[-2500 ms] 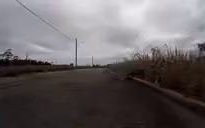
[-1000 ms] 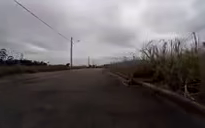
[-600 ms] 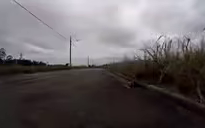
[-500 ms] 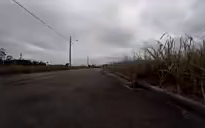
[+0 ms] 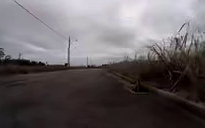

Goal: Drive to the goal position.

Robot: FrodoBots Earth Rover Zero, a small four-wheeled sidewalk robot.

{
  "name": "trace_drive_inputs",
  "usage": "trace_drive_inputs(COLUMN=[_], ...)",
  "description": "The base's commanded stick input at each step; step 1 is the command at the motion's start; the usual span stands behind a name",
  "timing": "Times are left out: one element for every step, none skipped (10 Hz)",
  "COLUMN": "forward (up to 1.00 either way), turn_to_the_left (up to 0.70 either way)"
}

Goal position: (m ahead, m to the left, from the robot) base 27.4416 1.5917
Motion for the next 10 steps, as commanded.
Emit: trace_drive_inputs(forward=[0.70, 0.70, 0.70, 0.70, 0.70, 0.70, 0.70, 0.70, 0.70, 0.70], turn_to_the_left=[0.00, 0.00, 0.00, 0.00, 0.00, 0.00, 0.00, 0.00, 0.00, 0.00])
